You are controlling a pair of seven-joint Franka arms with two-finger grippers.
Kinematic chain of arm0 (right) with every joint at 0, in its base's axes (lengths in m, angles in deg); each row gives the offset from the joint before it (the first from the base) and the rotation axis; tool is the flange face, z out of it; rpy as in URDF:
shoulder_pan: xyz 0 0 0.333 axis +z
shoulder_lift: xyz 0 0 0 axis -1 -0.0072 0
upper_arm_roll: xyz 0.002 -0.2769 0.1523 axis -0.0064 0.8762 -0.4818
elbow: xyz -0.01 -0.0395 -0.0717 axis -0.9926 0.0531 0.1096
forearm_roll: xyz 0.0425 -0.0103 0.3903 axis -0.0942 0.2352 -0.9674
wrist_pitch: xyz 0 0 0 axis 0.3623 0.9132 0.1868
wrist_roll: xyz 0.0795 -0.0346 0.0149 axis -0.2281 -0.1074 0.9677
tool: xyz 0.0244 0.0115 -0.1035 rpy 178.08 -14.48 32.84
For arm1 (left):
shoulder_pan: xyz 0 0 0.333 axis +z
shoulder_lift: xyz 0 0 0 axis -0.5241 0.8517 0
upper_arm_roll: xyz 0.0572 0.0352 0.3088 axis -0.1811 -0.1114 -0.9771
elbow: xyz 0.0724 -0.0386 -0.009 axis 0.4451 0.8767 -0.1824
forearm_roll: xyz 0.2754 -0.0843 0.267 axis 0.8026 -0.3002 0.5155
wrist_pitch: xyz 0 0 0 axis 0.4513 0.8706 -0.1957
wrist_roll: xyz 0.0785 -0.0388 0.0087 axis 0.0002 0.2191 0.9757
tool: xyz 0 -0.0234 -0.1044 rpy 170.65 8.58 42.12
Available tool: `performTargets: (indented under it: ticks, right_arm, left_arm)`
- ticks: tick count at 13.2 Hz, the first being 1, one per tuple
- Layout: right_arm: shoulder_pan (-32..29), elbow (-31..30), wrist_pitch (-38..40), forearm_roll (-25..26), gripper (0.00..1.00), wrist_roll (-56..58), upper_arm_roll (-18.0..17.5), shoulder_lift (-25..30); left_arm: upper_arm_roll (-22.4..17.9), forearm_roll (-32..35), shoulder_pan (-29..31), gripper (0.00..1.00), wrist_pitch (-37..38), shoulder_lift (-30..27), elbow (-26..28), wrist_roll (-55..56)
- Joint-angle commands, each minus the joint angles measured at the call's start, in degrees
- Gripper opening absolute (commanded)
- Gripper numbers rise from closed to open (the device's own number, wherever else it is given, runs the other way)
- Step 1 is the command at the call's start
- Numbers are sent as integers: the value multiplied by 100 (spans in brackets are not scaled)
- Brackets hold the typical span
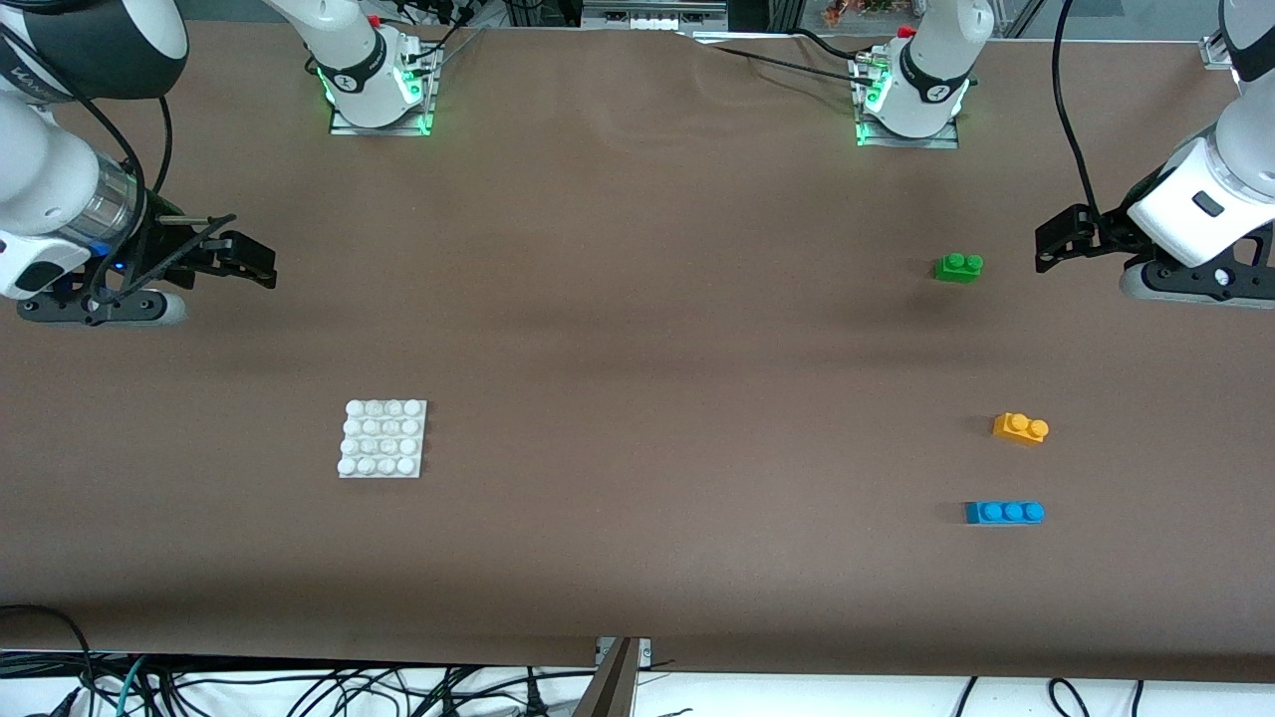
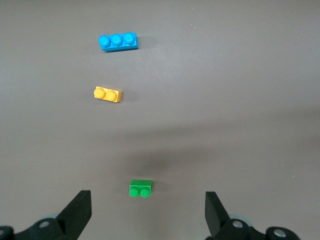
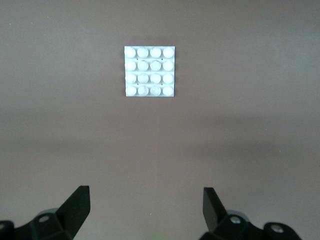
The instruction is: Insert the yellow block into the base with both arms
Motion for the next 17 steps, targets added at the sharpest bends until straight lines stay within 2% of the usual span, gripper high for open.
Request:
performTargets:
  ticks: [1,8,17]
  right_arm:
    - [-8,-484,-48,34,100,-166,-58,429]
    - [-26,-345,-153,95,100,-61,-41,273]
    - [-26,-617,-461,192,100,-61,-41,299]
  left_arm:
    - [3,-118,39,100,68,5,-92,-50]
    - [3,-118,39,100,77,5,-92,-15]
    - [3,-118,39,100,86,5,-92,-41]
